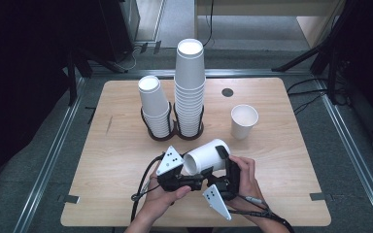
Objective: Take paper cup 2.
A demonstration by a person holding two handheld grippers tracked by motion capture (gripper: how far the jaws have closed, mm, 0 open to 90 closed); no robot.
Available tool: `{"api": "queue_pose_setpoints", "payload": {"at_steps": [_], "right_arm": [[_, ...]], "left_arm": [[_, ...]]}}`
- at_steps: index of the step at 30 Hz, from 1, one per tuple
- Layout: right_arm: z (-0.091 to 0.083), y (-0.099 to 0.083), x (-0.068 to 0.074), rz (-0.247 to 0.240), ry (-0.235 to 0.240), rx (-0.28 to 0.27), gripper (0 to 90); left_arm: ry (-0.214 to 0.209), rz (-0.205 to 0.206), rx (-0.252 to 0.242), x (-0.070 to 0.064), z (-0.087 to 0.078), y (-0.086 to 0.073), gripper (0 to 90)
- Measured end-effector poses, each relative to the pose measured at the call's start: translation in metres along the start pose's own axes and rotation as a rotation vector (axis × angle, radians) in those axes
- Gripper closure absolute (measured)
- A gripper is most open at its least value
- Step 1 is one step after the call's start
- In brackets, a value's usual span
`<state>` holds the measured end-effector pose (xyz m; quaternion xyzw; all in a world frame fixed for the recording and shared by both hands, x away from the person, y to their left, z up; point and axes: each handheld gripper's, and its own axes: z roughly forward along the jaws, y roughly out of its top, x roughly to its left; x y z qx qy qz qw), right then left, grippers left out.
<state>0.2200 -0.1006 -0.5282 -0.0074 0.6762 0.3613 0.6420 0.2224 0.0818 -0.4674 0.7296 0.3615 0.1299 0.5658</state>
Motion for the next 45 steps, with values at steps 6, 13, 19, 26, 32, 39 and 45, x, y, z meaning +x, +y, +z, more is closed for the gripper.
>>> {"api": "queue_pose_setpoints", "payload": {"at_steps": [6,13,19,26,32,39,45], "right_arm": [[-0.001,0.001,-0.001,0.016,0.011,-0.001,3.6],[-0.002,0.003,-0.001,0.035,0.014,-0.019,2.1],[-0.003,0.004,-0.003,0.062,0.010,-0.029,1.8],[-0.004,0.006,-0.006,0.121,0.020,-0.034,1.7],[-0.004,0.012,-0.015,0.265,0.033,-0.007,1.7],[-0.004,0.013,-0.020,0.369,0.035,0.007,1.7],[-0.004,0.016,-0.029,0.570,0.067,0.028,1.7]], "left_arm": [[0.031,-0.016,-0.026,0.004,-0.002,0.000,21.6],[0.058,-0.021,-0.047,0.009,-0.005,0.000,21.9],[0.089,-0.020,-0.071,0.013,-0.008,0.001,22.1],[0.126,-0.028,-0.127,0.020,-0.015,0.002,22.2],[0.157,-0.058,-0.155,0.026,-0.018,0.002,22.1],[0.214,-0.050,-0.192,0.031,-0.020,0.002,22.1],[0.208,-0.070,-0.222,0.033,-0.021,0.001,22.0]]}}
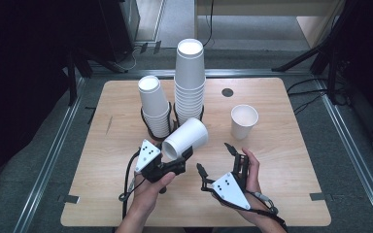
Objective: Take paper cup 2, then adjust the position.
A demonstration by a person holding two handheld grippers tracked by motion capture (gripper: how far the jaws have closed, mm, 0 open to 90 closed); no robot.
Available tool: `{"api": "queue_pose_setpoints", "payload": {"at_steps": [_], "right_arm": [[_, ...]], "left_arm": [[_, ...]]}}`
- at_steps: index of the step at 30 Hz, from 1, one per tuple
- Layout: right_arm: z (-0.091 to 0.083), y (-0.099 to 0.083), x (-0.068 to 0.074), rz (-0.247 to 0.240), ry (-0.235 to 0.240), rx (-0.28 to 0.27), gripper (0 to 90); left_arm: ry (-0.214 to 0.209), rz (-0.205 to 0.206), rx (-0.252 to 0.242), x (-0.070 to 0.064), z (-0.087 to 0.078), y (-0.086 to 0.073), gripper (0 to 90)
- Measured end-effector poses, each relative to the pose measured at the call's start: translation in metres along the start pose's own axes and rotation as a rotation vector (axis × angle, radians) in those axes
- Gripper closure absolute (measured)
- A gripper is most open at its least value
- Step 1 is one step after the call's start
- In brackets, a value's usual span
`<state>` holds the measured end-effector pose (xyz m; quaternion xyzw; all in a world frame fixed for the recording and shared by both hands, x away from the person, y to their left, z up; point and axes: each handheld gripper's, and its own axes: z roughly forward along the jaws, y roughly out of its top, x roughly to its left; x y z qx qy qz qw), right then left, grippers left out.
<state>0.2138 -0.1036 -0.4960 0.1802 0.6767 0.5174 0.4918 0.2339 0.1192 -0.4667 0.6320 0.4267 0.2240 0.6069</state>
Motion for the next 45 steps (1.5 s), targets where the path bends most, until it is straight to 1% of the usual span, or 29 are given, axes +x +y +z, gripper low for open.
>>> {"api": "queue_pose_setpoints", "payload": {"at_steps": [3,6,7,9,12,14,15,17,19,21,22,24,26,27,28,29,30,32,35,36,38,39,42,45], "right_arm": [[-0.001,0.007,0.000,0.072,0.005,0.008,1.7],[-0.001,0.012,-0.004,0.181,0.003,0.021,1.7],[-0.002,0.013,-0.005,0.215,0.006,0.017,1.7],[-0.003,0.014,-0.008,0.281,0.027,-0.014,1.7],[-0.003,0.013,-0.011,0.342,0.023,-0.006,1.7],[-0.003,0.013,-0.014,0.410,0.032,-0.007,1.7],[-0.004,0.013,-0.015,0.453,0.042,-0.021,1.7],[-0.006,0.015,-0.018,0.541,0.067,-0.046,1.0],[-0.007,0.019,-0.020,0.595,0.078,-0.058,0.7],[-0.007,0.021,-0.021,0.649,0.085,-0.049,0.7],[-0.007,0.022,-0.022,0.681,0.090,-0.042,0.6],[-0.006,0.021,-0.022,0.729,0.092,-0.031,0.2],[-0.005,0.019,-0.023,0.771,0.088,-0.020,0.2],[-0.004,0.019,-0.023,0.800,0.093,-0.017,0.2],[-0.004,0.018,-0.024,0.849,0.094,-0.009,0.2],[-0.004,0.017,-0.024,0.866,0.097,-0.009,0.2],[-0.004,0.017,-0.025,0.894,0.097,-0.008,0.2],[-0.003,0.016,-0.027,0.940,0.094,-0.006,0.2],[-0.004,0.015,-0.030,1.020,0.099,-0.018,0.2],[-0.003,0.015,-0.030,1.037,0.102,-0.027,0.2],[-0.004,0.016,-0.031,1.082,0.111,-0.047,0.0],[-0.004,0.016,-0.031,1.094,0.111,-0.049,0.0],[-0.004,0.015,-0.031,1.155,0.113,-0.045,0.0],[-0.003,0.014,-0.029,1.188,0.117,-0.032,0.0]], "left_arm": [[0.003,-0.001,-0.003,0.000,0.000,0.000,22.0],[0.003,-0.008,-0.008,0.001,0.000,0.000,22.0],[0.006,-0.008,-0.015,0.002,-0.001,0.000,22.0],[0.003,0.007,-0.029,0.001,-0.002,0.000,22.1],[-0.010,-0.001,-0.042,0.000,-0.003,0.001,22.1],[-0.009,0.000,-0.043,0.000,-0.002,0.001,22.1],[-0.014,0.009,-0.044,0.000,-0.002,0.001,22.1],[-0.014,0.011,-0.048,0.000,-0.002,0.000,22.2],[-0.006,0.010,-0.049,0.000,-0.001,0.000,22.1],[-0.002,0.014,-0.051,-0.001,-0.001,0.000,22.1],[-0.005,0.017,-0.056,-0.001,-0.001,-0.001,22.1],[-0.010,0.024,-0.061,-0.002,-0.001,-0.001,22.2],[-0.009,0.016,-0.064,-0.002,-0.001,-0.001,22.1],[-0.016,0.006,-0.068,-0.002,-0.001,-0.001,22.1],[-0.019,0.004,-0.069,-0.002,-0.001,-0.001,22.2],[-0.022,0.004,-0.068,-0.002,-0.001,-0.001,22.1],[-0.024,0.005,-0.066,-0.002,-0.001,-0.001,22.1],[-0.010,0.014,-0.064,-0.003,-0.001,-0.001,22.2],[-0.016,0.017,-0.069,-0.005,-0.001,-0.002,22.3],[-0.018,0.013,-0.073,-0.005,0.000,-0.003,22.3],[-0.027,-0.017,-0.078,-0.005,0.001,-0.004,22.2],[-0.030,-0.026,-0.080,-0.004,0.001,-0.004,22.2],[-0.018,-0.012,-0.088,-0.005,0.002,-0.007,22.2],[-0.015,-0.008,-0.096,-0.006,0.003,-0.008,22.1]]}}
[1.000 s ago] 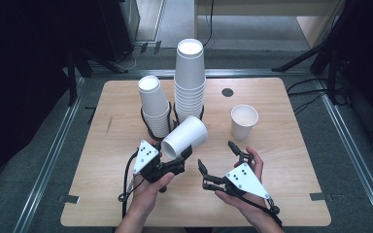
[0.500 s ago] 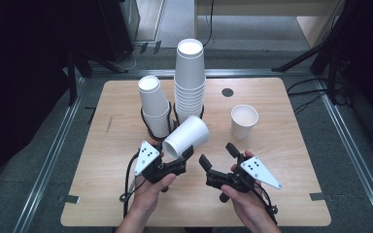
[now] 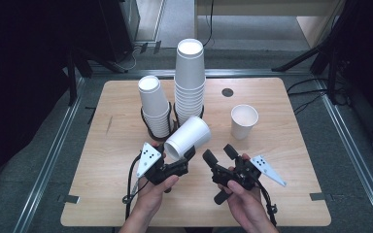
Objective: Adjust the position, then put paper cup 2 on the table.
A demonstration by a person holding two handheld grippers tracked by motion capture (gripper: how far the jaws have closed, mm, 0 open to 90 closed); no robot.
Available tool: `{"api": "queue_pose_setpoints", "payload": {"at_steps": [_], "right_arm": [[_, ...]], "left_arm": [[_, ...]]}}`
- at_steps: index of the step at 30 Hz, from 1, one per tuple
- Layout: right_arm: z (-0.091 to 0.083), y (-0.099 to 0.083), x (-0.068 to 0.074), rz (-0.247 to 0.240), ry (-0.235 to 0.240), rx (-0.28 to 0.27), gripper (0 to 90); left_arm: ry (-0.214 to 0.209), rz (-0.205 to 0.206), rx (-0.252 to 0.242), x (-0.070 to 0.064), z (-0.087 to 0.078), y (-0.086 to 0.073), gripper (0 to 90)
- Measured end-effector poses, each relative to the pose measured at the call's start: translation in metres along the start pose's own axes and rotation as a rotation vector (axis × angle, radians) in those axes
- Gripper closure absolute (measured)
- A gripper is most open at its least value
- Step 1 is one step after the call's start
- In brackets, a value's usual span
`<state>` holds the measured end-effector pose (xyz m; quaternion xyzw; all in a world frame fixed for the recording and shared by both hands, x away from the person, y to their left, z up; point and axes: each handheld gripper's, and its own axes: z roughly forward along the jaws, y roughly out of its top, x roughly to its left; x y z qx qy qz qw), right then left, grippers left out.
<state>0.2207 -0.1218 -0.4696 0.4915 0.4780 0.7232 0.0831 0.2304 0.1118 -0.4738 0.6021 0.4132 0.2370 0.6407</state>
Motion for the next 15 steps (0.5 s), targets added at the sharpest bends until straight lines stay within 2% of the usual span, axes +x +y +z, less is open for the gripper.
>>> {"api": "queue_pose_setpoints", "payload": {"at_steps": [5,13,15], "right_arm": [[0.0023,-0.0016,-0.0007,0.082,-0.008,0.009,0.0],[0.0047,-0.0009,-0.0083,0.289,-0.047,0.033,0.0],[0.0053,-0.0003,-0.0100,0.324,-0.047,0.036,0.0]], "left_arm": [[-0.008,-0.017,-0.016,0.0005,0.0005,-0.0021,22.1],[-0.023,0.003,-0.017,-0.0071,0.0030,-0.0066,22.1],[-0.027,0.002,-0.015,-0.0080,0.0041,-0.0078,22.1]]}}
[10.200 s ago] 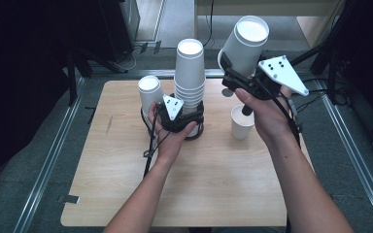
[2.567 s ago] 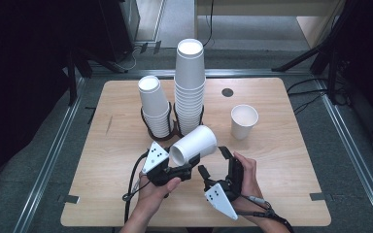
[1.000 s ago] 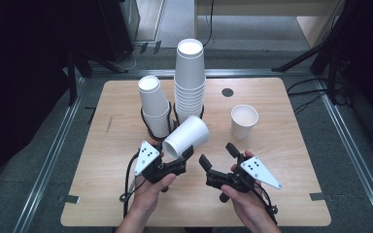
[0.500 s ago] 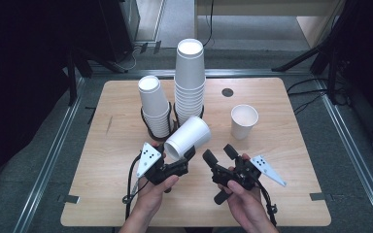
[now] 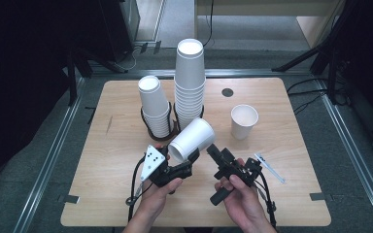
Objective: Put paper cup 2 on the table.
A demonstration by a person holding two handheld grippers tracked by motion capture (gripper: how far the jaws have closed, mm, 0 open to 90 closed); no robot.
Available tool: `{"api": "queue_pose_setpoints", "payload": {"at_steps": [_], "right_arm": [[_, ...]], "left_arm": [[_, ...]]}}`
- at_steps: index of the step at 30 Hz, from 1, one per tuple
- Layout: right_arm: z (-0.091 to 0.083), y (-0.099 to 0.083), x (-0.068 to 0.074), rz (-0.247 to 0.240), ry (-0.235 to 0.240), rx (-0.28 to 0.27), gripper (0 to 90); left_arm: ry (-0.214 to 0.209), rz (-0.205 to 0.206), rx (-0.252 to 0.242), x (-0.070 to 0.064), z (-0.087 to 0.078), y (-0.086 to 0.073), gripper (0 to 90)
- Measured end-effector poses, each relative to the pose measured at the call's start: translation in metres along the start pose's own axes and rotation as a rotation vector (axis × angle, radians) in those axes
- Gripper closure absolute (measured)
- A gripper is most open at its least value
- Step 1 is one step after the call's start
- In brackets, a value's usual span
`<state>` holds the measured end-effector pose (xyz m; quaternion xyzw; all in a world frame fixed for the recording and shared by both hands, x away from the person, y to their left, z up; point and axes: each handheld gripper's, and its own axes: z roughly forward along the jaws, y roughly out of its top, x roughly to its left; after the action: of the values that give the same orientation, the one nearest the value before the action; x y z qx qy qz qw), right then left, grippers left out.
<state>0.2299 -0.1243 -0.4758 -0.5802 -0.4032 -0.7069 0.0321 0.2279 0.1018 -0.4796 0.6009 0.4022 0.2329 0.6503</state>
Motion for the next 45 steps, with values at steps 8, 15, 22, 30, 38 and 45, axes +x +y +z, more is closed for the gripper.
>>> {"api": "queue_pose_setpoints", "payload": {"at_steps": [8,15,22,30,38,45], "right_arm": [[0.001,0.003,-0.006,0.122,-0.003,0.015,0.0],[0.004,0.002,-0.012,0.201,-0.005,0.030,0.0],[0.005,0.004,-0.014,0.244,-0.015,0.045,0.0],[0.006,0.004,-0.017,0.278,-0.034,0.070,0.0],[0.007,0.008,-0.020,0.304,-0.037,0.063,0.0],[0.008,0.009,-0.023,0.325,-0.037,0.068,0.0]], "left_arm": [[-0.022,0.013,0.001,-0.009,0.003,-0.005,22.1],[-0.038,0.028,0.016,-0.016,0.007,-0.010,22.1],[-0.044,0.041,0.030,-0.021,0.009,-0.015,22.1],[-0.061,0.051,0.023,-0.028,0.011,-0.018,22.1],[-0.073,0.058,0.021,-0.033,0.011,-0.021,22.1],[-0.080,0.061,0.028,-0.034,0.011,-0.024,22.1]]}}
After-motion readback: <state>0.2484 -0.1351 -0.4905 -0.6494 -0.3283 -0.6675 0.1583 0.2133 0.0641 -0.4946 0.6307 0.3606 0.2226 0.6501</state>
